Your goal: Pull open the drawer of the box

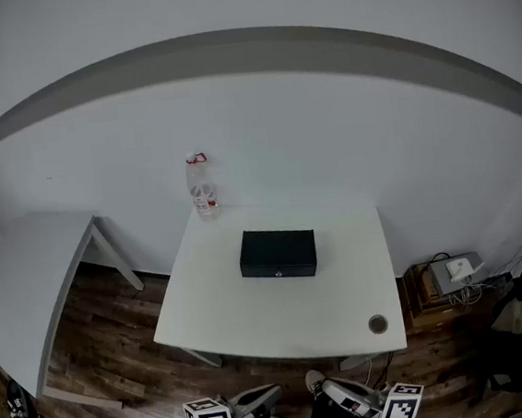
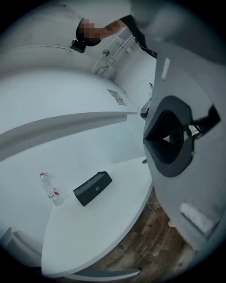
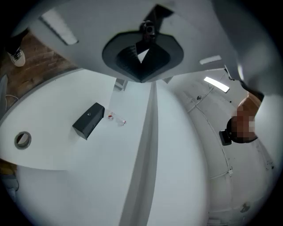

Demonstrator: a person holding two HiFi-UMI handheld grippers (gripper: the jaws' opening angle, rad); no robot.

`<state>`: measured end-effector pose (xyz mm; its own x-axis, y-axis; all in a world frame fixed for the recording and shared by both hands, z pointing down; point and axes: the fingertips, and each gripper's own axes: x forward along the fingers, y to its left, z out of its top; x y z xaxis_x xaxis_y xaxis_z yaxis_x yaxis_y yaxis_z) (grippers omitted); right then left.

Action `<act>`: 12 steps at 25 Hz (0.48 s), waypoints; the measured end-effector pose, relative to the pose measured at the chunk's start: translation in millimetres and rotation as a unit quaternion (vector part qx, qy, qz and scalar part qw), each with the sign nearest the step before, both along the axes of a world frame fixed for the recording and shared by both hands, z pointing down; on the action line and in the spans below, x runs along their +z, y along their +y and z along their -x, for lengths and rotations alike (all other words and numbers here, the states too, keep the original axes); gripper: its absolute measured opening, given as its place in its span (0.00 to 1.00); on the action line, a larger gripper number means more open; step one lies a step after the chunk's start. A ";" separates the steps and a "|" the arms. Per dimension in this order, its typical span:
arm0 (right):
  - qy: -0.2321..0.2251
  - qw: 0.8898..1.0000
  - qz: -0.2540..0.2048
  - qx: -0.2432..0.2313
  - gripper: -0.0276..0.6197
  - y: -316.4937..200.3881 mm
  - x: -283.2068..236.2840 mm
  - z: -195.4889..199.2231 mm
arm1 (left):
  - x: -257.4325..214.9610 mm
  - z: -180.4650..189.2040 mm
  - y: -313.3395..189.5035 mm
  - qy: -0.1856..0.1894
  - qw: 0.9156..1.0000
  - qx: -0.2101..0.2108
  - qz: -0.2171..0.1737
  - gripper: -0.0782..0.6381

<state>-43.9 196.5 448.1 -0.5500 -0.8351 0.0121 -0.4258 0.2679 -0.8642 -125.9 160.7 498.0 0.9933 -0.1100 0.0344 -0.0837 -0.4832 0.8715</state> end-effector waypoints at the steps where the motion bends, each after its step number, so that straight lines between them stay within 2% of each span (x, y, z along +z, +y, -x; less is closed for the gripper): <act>1: 0.000 1.000 0.000 0.000 0.05 -0.2 -0.6 -0.1 | -0.3 -0.2 -0.3 0.000 1.000 0.000 0.000 0.11; 12: -0.001 1.000 0.001 0.004 0.05 1.1 -1.1 -3.1 | 1.7 -1.3 0.1 -0.002 1.000 -0.001 0.005 0.11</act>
